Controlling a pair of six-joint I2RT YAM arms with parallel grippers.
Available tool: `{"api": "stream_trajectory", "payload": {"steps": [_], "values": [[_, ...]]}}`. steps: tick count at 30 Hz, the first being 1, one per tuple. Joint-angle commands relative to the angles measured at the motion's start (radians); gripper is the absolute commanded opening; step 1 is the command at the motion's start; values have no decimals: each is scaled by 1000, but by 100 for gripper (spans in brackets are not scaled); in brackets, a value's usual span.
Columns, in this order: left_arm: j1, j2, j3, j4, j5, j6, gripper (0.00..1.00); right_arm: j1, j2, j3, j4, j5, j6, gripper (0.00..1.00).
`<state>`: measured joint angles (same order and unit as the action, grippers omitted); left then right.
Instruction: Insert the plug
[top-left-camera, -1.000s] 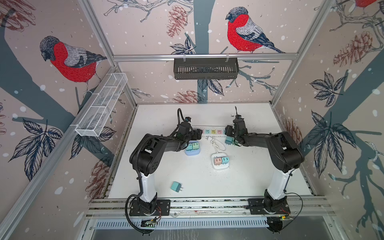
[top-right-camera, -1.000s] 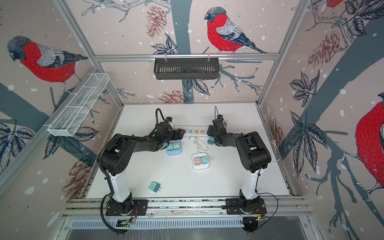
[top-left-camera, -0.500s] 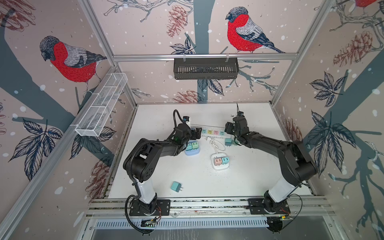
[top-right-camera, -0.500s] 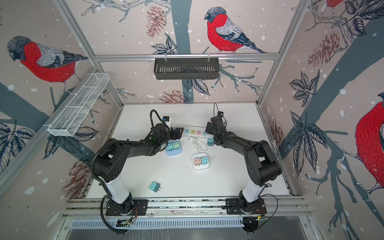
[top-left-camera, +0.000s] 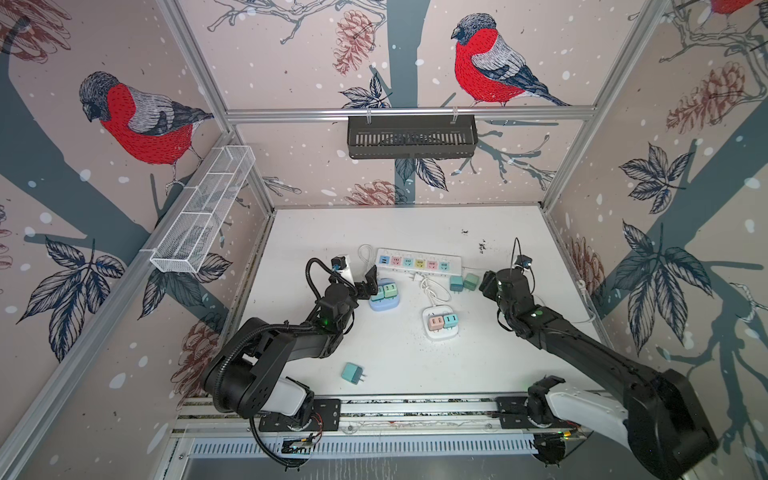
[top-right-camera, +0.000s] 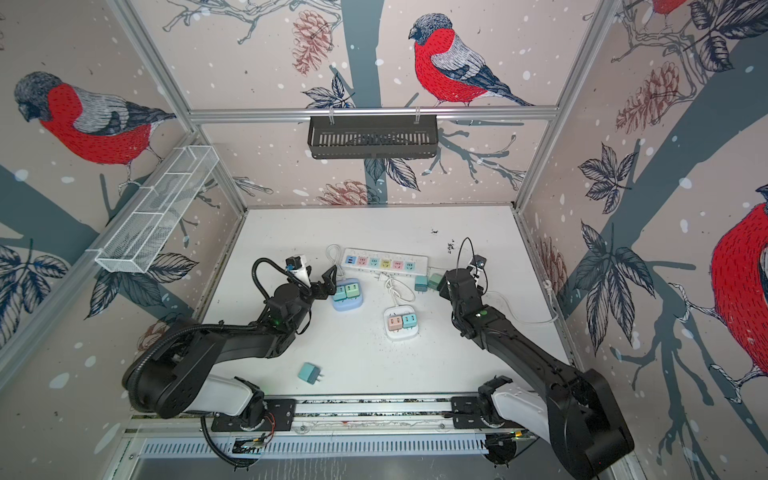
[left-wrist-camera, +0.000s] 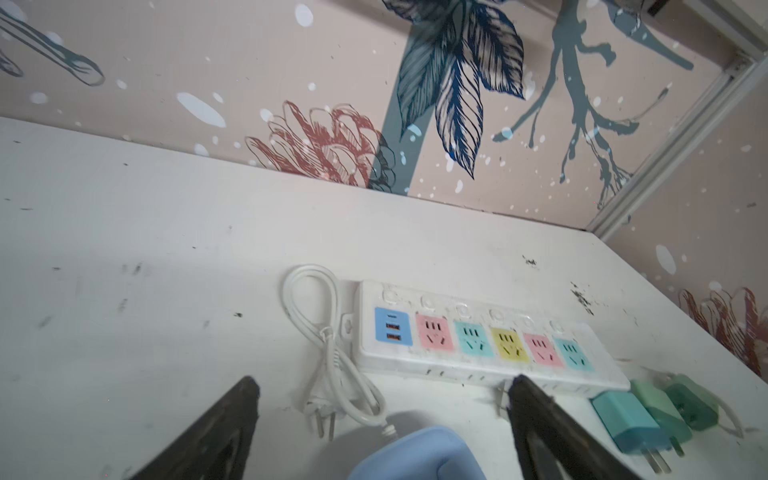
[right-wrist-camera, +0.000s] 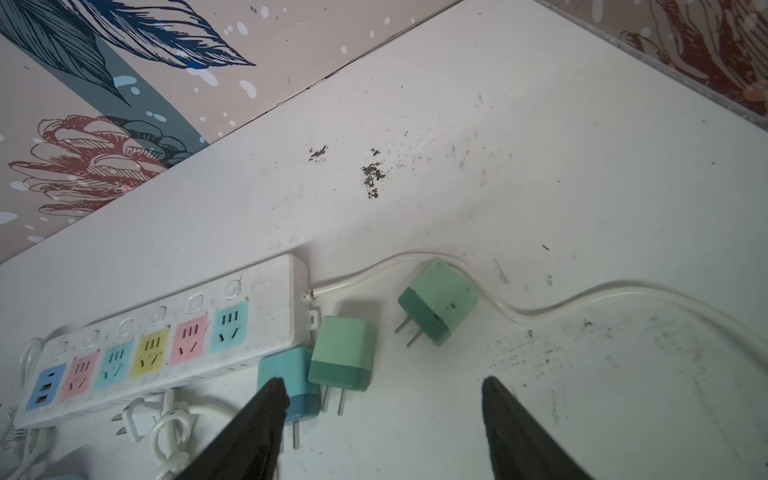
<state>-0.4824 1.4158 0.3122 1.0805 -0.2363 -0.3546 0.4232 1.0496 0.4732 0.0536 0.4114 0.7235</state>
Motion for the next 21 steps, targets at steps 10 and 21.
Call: {"api": "stream_trajectory", "payload": {"steps": [10,21], "values": [[1,-156,-93,43,-263,107,93,-51,-6,-74,43,-113,18,78],[2,-145,-83,34,-279,102,93,-110,126,-53,102,-164,-2,78]]}}
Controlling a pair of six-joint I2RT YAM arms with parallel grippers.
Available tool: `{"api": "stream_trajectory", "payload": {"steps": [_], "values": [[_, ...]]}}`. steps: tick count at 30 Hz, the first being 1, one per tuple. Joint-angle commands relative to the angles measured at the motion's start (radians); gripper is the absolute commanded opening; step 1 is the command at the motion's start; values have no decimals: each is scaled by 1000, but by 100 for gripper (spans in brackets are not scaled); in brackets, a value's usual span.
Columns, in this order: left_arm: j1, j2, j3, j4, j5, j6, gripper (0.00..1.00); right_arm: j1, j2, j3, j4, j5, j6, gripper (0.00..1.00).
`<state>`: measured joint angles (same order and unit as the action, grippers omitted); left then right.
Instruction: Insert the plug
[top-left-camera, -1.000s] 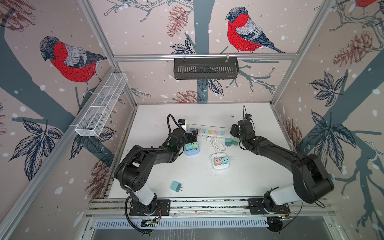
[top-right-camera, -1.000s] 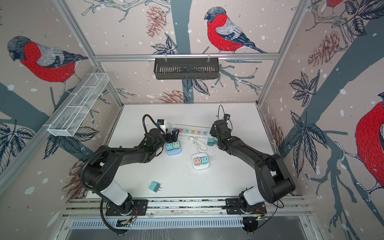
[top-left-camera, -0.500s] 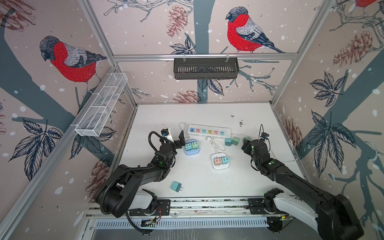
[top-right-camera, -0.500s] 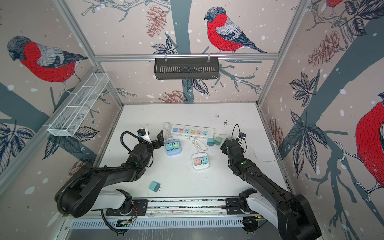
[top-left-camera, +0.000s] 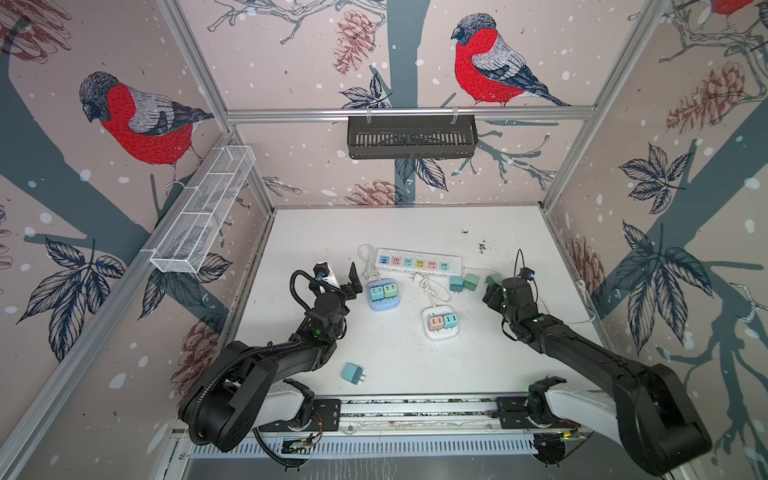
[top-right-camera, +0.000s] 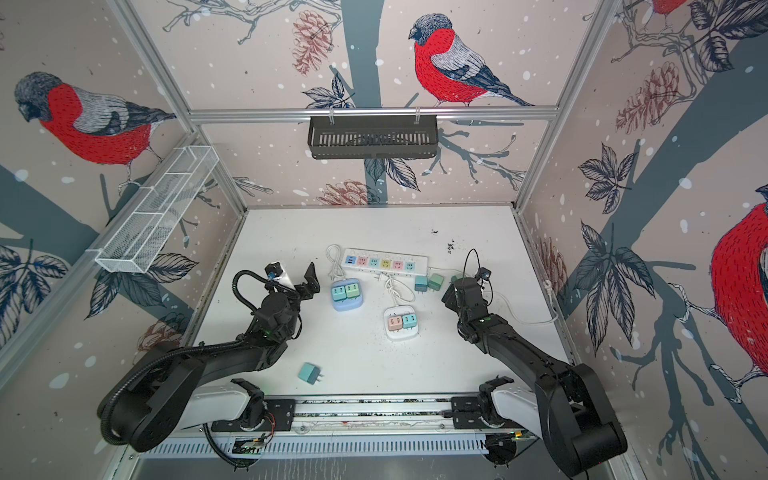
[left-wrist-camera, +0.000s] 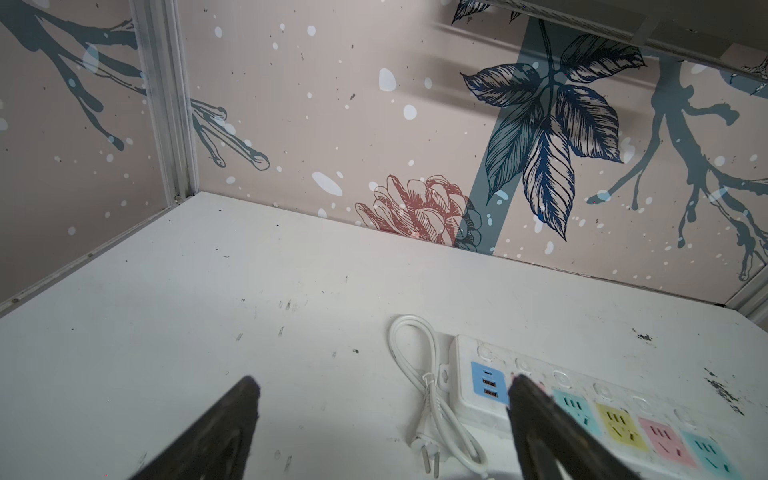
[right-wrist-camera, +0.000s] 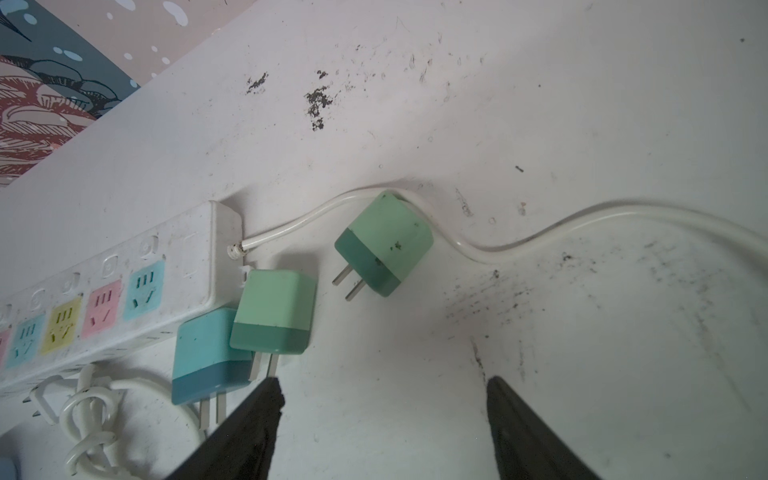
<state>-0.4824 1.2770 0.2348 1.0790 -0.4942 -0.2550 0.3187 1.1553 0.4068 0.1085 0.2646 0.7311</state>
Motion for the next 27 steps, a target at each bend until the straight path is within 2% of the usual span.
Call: {"api": "stream_trajectory", "payload": {"steps": [1,7,22,27], "values": [[1,-10,-10,40,-21,2,93,-7,35,18,53,-20,-11,78],[2,-8,-13,46,-19,3,93,-23,152,63,90,-48,-23,78],[3,-8,-16,52,-8,7,93,-50,493,264,89,19,-25,76],[2,-6,-15,52,-7,10,93,-47,550,312,57,62,-8,73]]}}
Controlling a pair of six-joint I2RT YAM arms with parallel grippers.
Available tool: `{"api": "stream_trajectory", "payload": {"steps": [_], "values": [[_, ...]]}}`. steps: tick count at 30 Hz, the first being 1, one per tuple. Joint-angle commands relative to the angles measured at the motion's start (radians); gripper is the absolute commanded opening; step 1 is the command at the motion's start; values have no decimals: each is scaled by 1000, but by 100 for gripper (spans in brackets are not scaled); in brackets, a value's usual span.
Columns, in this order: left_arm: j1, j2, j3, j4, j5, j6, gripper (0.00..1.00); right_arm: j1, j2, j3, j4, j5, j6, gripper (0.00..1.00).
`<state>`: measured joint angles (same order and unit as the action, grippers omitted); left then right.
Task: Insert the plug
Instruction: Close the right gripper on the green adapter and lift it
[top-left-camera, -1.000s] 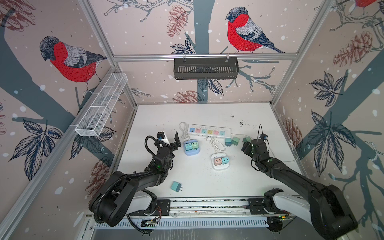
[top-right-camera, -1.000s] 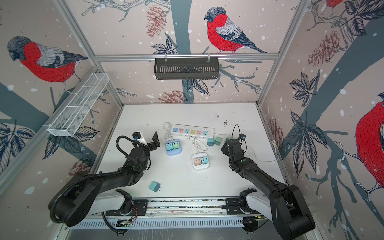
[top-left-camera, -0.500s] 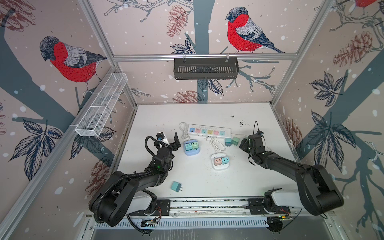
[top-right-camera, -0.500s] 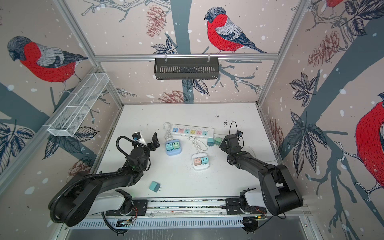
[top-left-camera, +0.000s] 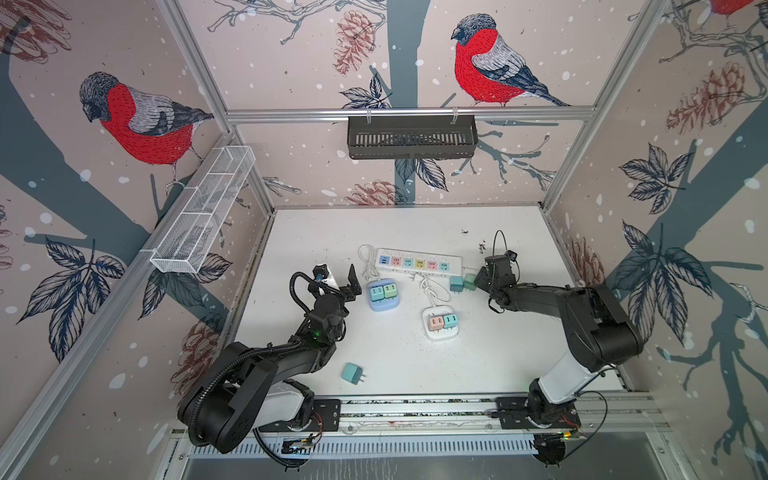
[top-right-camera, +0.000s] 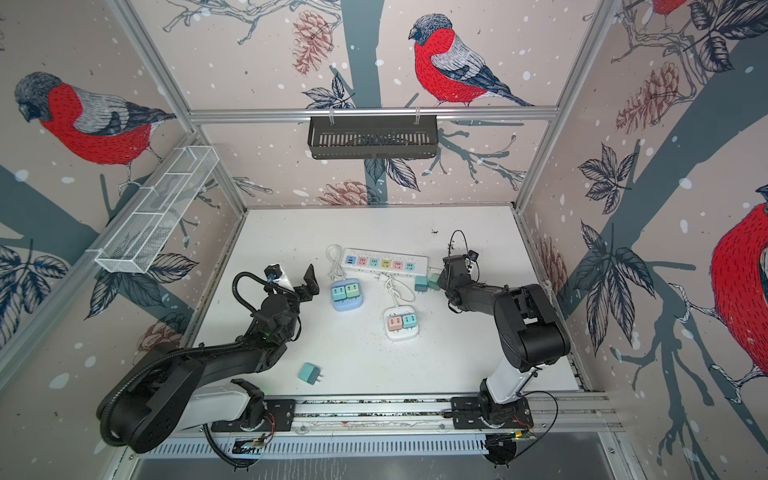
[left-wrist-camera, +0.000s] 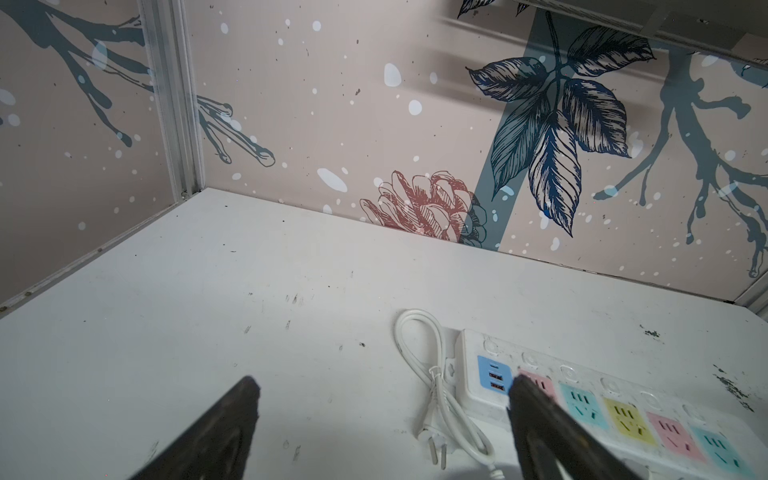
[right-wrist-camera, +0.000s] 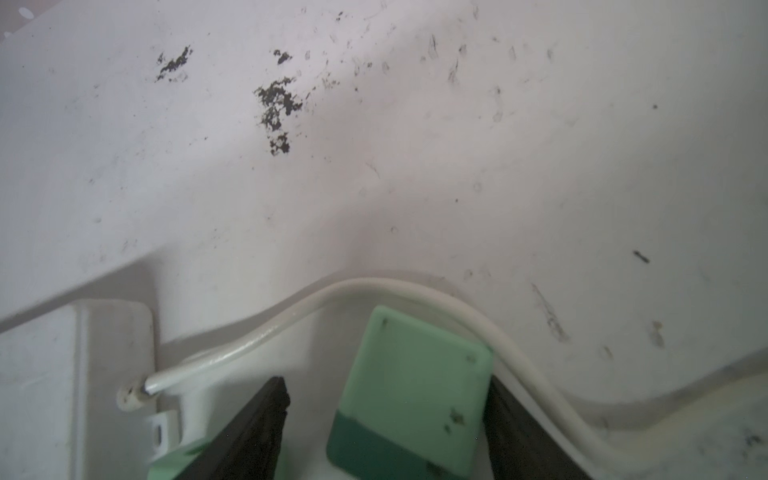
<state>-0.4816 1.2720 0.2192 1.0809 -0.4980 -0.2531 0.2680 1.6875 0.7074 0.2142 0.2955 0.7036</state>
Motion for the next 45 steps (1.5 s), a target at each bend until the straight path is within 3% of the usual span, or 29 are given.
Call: {"api": "stream_trajectory", "payload": {"steps": [1,5,12,21,26,32,34,36,38,42,45], "values": [[2,-1,-1,50,-3,8,93,9,18,16,-56,49,25,73],[2,-2,1,48,-2,8,93,17,21,21,-65,69,28,72],[1,1,4,43,-4,5,93,38,24,21,-81,94,28,53],[3,0,8,34,-11,1,93,74,-13,13,-93,123,15,40],[5,-7,12,23,-50,-14,93,133,-122,-7,-124,193,3,35],[13,-88,-19,9,-76,-69,95,231,-364,-84,-96,260,-37,34],[12,-141,8,-120,-49,-105,97,270,-443,-106,-79,273,-55,32],[12,-210,120,-415,5,-138,96,313,-525,-126,-52,290,-88,28],[12,-272,193,-600,11,-175,93,350,-582,-148,-12,304,-125,24],[12,-446,213,-782,109,-161,96,389,-675,-193,107,262,-229,19],[13,-579,190,-825,203,-148,97,399,-710,-194,149,231,-316,14]]}}
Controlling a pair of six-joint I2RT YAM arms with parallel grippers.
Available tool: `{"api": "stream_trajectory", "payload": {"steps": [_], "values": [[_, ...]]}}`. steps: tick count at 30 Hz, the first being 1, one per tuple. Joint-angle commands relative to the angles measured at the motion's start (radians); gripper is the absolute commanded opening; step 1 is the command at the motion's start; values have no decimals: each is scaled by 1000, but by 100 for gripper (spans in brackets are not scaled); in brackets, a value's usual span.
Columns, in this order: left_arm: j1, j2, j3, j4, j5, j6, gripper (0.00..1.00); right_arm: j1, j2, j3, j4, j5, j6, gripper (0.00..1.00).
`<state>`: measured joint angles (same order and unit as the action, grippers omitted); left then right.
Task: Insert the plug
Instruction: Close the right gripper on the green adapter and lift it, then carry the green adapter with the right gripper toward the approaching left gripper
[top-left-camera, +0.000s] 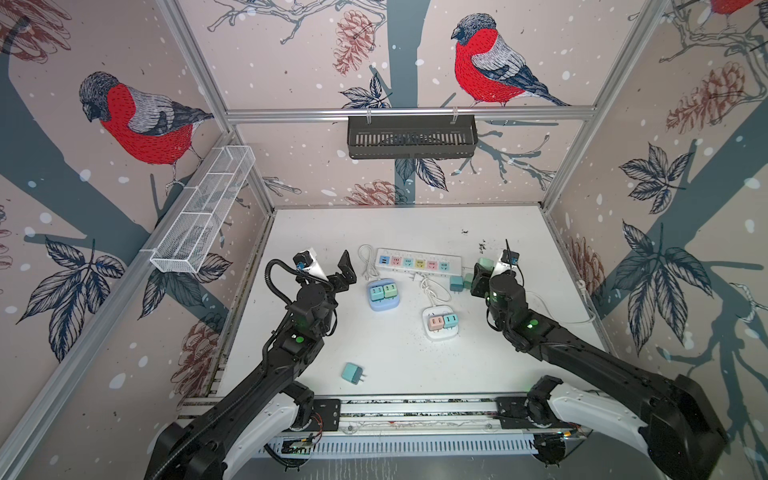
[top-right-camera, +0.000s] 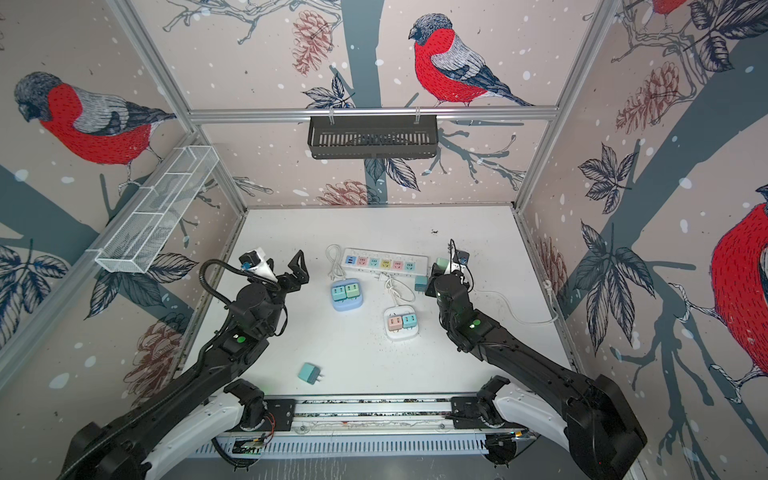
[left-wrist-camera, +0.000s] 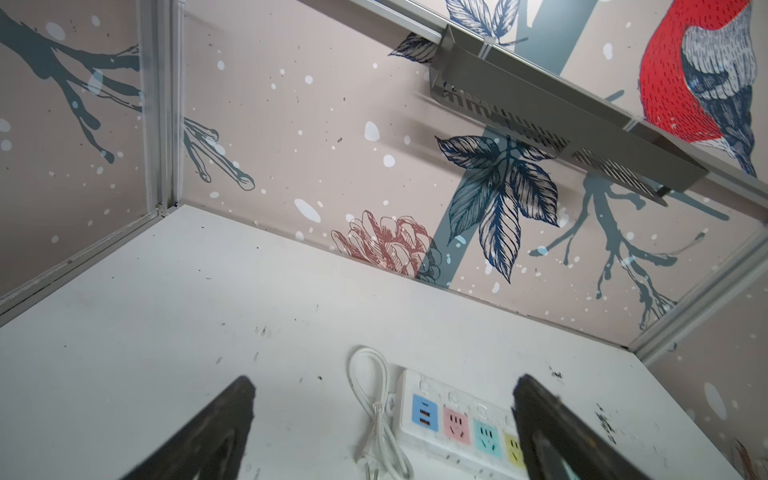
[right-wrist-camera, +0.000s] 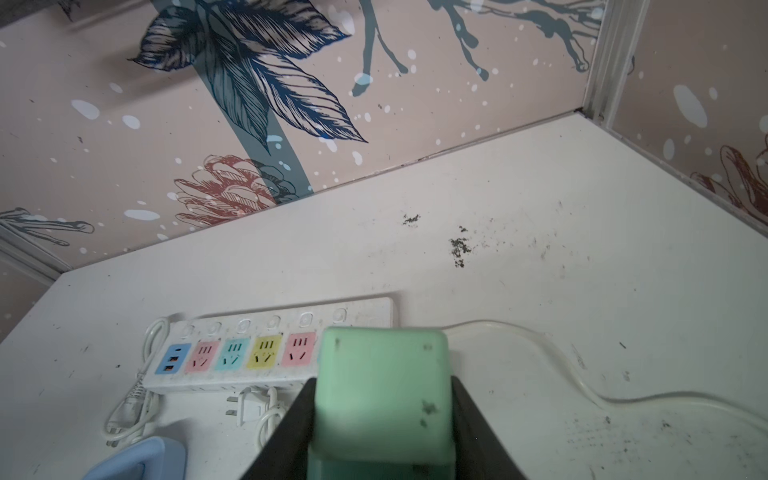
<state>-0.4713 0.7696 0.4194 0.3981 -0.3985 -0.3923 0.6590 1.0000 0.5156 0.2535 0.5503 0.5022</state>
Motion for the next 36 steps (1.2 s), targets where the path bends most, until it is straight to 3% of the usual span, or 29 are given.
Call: {"api": "stream_trajectory", "payload": {"steps": [1,5,8,12,15,21,24,26,29,32,36], "values": [[2,-112,-23,-126,133,-2,96,8,-33,0,118,-23,-138,13],[2,-197,-53,2,227,38,97,5,-80,-15,189,-6,-229,11],[3,-168,-24,38,235,19,97,1,-96,-64,299,-70,-314,11],[2,-13,11,155,187,50,97,-31,-36,-120,496,-156,-419,13],[5,147,113,146,130,104,94,-100,66,-127,665,-243,-476,11],[6,301,237,159,161,202,91,-199,275,-70,842,-324,-501,5],[5,292,254,131,145,208,93,-172,322,-26,829,-346,-564,5],[6,283,246,139,179,210,96,-132,329,-6,798,-288,-585,4],[5,276,265,84,228,197,96,-72,300,-59,850,-245,-599,4],[5,248,300,13,267,189,94,-40,284,-118,920,-277,-604,7],[6,183,310,-68,312,164,93,-1,306,-95,878,-235,-621,5]]}}
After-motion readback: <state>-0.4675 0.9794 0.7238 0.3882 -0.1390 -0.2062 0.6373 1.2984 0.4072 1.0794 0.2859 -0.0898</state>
